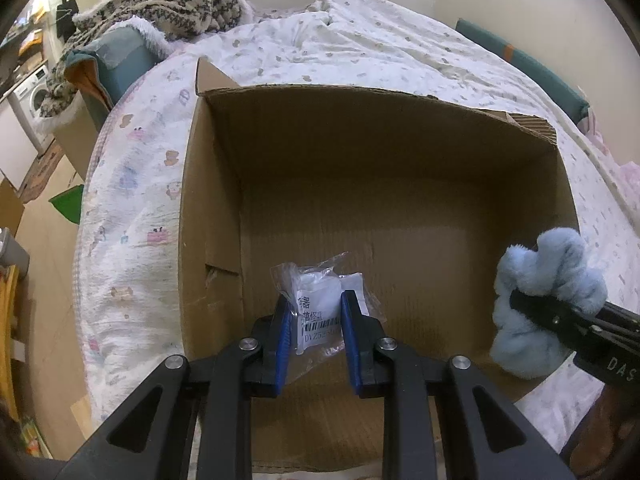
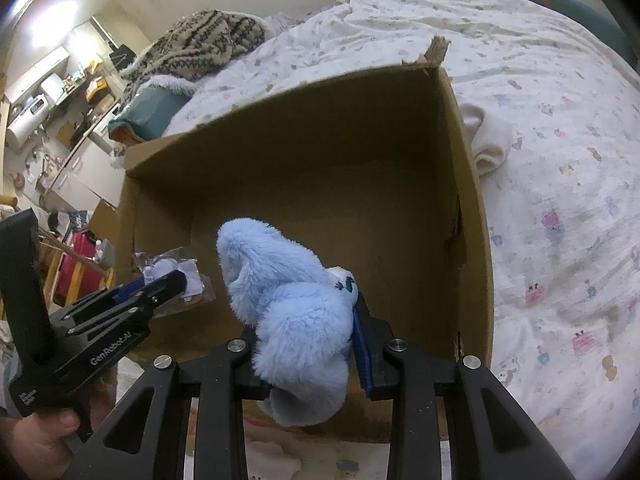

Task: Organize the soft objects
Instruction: 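Carry both items over the box and open both grippers to drop them, then grasp the tan cardboard tube with the left gripper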

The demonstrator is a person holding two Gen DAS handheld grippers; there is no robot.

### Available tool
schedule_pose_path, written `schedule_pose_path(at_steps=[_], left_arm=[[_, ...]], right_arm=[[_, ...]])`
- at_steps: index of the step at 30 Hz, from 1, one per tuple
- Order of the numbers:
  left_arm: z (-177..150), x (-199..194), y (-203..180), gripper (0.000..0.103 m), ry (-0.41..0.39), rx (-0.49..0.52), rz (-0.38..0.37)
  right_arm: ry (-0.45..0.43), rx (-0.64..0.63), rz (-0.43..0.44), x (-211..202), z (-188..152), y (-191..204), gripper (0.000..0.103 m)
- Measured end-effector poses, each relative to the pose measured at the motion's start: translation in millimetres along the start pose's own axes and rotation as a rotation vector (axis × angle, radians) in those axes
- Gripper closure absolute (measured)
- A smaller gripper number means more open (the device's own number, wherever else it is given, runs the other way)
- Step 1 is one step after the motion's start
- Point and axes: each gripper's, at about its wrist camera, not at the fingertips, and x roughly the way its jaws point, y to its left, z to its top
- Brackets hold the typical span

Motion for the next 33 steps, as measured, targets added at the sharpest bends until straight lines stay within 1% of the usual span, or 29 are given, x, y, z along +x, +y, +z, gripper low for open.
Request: schedule_pose_path(at_steps=[8,12,15,17,21,23,25,26,28,29,30,32,33], left_arm=[[0,1,0,0.082,0.001,0.003,-0.006],[1,-1,1,0.082,-0.009,0.002,-0.001],[0,-3,-1,0.082,-0.012,0.010,-0.001],[-1,-3,-2,0.082,-0.011,0.015,0.000],[-2,-4,-3,0.082,-0.009,0.023,0.001],[-1,-5,-4,0.082,-0.010,0.023,0.003],[-1,-6,-3,0.081,-0.010,0.017,0.002],[-1,-7,-3,0.080,-0.010,0.017,0.000],[0,-10,-2,0.073,-0.013,0.012,-0.008],[0,-11,-1,0.063,-0.019,0.011,-0.007],[1,-14,-1,0.051,-0.030,0.011,-0.003],[0,-19,-1,0.038,-0.054,0.012,0.001],[0,-22,-2,0.036,-0.062,0.013,-0.004]], right_arm=[[0.006,0.004,-0.022,4,1,-3,0.068],[0.002,0.011,-0.016,4,1,-4,0.067],[-0.004,0.002,-0.017,4,1,-1,0.063],[-0.009,-0.003,-0.013,3,1,0,0.062],[-0.025,-0.012,-0.007,-1,2,1,0.055],[-0.036,-0.009,0.004,-3,3,1,0.047],[-0.053,0.002,0.012,-7,4,0,0.032],[-0.067,0.007,0.012,-9,5,0,0.029],[-0.092,0.009,0.010,-13,6,-1,0.025],[-0.098,0.010,0.011,-15,7,-2,0.024],[-0.099,0.014,0.010,-16,8,-3,0.023],[-0.102,0.026,0.011,-17,8,-5,0.023],[-0.103,0.031,0.009,-18,8,-6,0.023]])
